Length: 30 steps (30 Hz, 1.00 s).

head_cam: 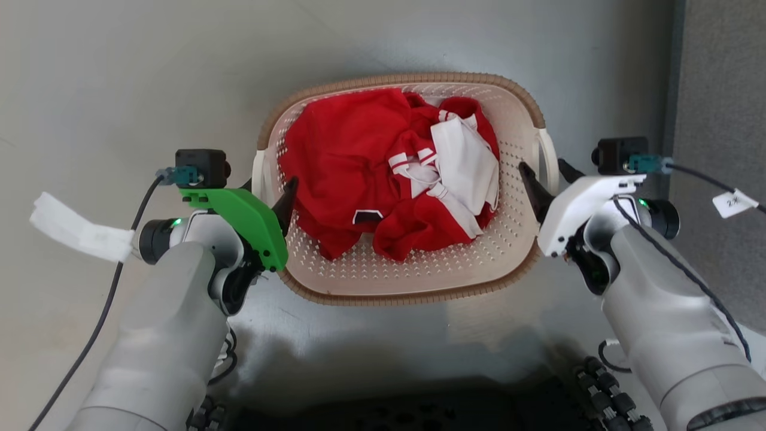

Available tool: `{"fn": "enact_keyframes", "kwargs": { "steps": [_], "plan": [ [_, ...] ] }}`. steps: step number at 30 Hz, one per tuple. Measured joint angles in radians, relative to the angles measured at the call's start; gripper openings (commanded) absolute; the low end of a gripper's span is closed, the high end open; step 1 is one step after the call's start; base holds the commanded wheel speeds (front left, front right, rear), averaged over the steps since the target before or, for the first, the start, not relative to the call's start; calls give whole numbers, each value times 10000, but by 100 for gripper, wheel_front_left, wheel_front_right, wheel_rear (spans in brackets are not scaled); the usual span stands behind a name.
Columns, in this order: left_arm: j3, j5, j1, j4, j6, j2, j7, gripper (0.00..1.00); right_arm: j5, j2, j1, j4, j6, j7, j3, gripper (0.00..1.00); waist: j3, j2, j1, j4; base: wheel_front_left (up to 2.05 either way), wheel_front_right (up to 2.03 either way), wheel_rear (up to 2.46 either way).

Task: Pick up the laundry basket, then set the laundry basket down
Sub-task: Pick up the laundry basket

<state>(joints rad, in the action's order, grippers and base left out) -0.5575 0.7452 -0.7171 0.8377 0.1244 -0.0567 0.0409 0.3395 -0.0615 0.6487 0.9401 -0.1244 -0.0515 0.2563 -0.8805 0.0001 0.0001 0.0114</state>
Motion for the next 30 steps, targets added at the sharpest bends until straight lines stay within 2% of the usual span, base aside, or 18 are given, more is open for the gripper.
{"fn": "enact_keyframes", "kwargs": {
  "steps": [1,2,3,4,5,6,19,30],
  "plan": [
    [-63,33,-51,48,-2,2,36,99,50,-2,77,44,0,-4,33,85,-52,0,0,-2,0,0,0],
    [-127,115,-78,86,0,4,36,89,86,-2,127,82,0,-4,71,72,-91,0,1,-5,0,0,0],
    [-199,236,-95,128,-2,8,40,59,153,-4,162,117,0,-4,123,45,-119,0,0,-10,0,0,0],
    [-268,339,-102,159,0,12,79,41,222,-4,188,138,0,-6,176,28,-138,0,0,-16,0,0,0],
    [-330,397,-104,186,0,19,92,18,284,-4,201,148,0,-6,226,0,-151,0,0,-23,0,0,0],
    [-382,453,-110,209,0,23,111,0,345,-4,209,167,0,-6,278,0,-160,0,0,-28,0,0,0],
    [-934,1007,-315,546,-27,-38,46,0,826,-27,405,571,-2,-261,771,0,-6,0,0,-47,0,0,0],
    [-1467,1367,-312,897,-27,-180,-52,0,1350,-12,405,976,-2,-313,1379,0,797,0,0,-53,0,0,0]
  ]
}}
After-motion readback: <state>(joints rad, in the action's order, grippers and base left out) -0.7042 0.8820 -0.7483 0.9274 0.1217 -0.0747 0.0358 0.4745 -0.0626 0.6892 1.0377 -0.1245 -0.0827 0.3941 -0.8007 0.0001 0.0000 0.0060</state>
